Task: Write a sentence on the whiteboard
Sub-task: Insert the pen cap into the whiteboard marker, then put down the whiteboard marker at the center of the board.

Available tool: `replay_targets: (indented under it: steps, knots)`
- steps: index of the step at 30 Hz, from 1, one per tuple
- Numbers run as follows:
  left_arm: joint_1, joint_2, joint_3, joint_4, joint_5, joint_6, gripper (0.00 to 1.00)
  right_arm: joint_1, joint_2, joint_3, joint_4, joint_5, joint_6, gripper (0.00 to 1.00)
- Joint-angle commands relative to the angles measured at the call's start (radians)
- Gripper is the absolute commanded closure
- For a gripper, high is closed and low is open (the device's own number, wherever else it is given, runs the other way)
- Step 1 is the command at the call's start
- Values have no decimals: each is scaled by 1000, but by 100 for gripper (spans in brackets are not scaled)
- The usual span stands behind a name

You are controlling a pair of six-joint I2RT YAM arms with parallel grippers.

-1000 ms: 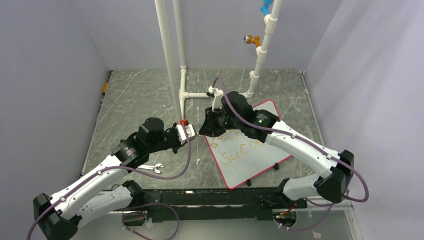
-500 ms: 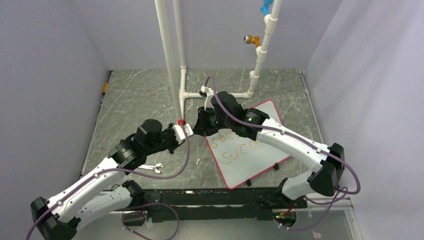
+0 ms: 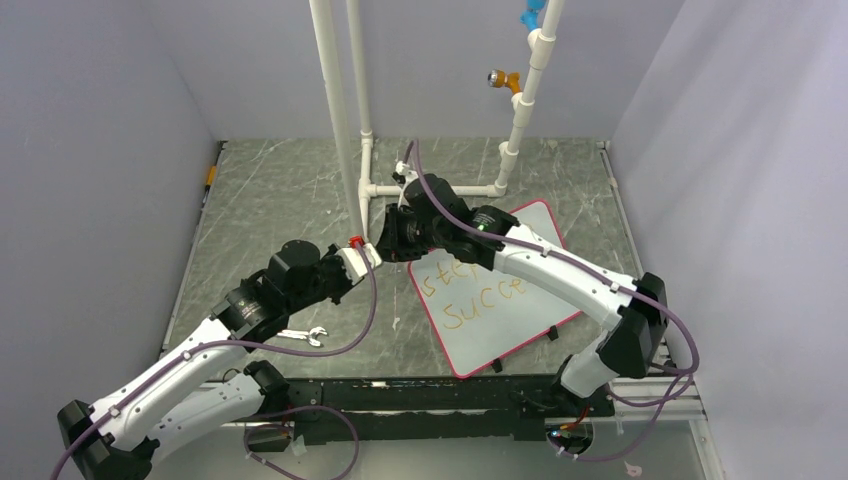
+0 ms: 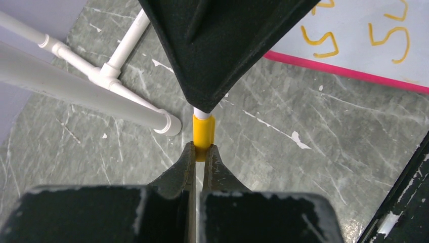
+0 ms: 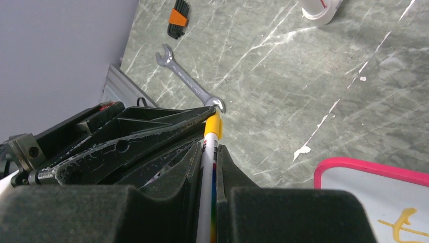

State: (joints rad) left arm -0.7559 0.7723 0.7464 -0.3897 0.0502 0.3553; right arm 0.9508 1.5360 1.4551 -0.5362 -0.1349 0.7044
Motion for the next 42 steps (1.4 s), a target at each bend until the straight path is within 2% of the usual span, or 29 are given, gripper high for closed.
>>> replay_targets:
  steps: [1, 14, 19, 24, 31, 36, 42]
  knots:
    - [-41, -36, 101, 345, 124, 1, 100, 58, 87, 27, -2, -65, 84, 100]
    - [-49, -29, 155, 363, 179, -8, 100, 89, 139, 23, 29, -108, 34, 100]
    - [-49, -43, 139, 283, 163, 7, 100, 88, 114, 47, -24, -34, -7, 100]
    - [-49, -121, 93, 151, 136, 10, 99, 73, 108, 91, -98, 40, -61, 100]
    - [-49, -259, 27, -17, 81, -21, 89, 42, 103, 105, -131, 74, -87, 100]
    - [-48, -335, 21, -89, 37, -50, 69, 27, 112, 130, -142, 89, -98, 100]
    - [-49, -369, 52, -197, 8, -88, 55, 23, 145, 150, -150, 51, -111, 100]
